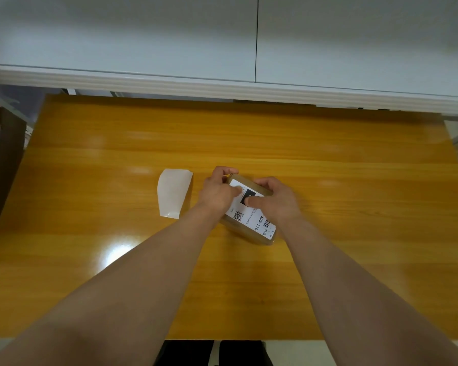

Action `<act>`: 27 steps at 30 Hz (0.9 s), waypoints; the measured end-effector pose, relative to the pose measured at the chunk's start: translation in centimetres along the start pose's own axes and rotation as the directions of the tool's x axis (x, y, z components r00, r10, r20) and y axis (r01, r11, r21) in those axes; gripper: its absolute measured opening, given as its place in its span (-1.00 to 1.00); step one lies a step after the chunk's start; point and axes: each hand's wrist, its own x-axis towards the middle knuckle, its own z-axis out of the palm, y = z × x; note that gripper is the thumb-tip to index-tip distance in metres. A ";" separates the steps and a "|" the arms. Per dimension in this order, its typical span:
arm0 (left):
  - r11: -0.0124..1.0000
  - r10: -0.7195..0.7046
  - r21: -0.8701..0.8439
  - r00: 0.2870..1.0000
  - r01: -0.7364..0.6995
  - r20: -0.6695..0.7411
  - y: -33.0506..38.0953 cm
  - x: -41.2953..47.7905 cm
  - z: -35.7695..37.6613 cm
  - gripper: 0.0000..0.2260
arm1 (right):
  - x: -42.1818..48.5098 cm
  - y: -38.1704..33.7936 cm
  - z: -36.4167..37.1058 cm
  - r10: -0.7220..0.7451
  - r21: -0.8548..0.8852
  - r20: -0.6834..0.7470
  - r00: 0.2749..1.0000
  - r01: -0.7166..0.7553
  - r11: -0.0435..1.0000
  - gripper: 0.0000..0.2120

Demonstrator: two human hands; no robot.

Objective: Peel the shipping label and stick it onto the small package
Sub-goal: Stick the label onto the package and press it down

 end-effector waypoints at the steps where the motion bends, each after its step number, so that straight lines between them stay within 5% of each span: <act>1: 1.000 -0.014 0.028 1.000 0.015 -0.016 0.2 -0.1 0.2 -0.68 | 0.2 -0.1 0.1 0.023 0.019 0.000 1.000 -0.023 1.000 -0.60; 20: 0.996 -0.068 -0.063 0.993 0.062 -0.097 0.7 0.8 0.8 -0.92 | 1.5 -0.6 1.6 0.113 0.140 -0.163 0.980 -0.090 0.986 -0.93; 27: 0.983 -0.126 -0.153 0.976 0.099 -0.177 0.4 -0.2 0.5 -0.90 | 0.3 0.4 -0.6 0.081 0.223 -0.268 0.960 -0.020 0.975 -0.63</act>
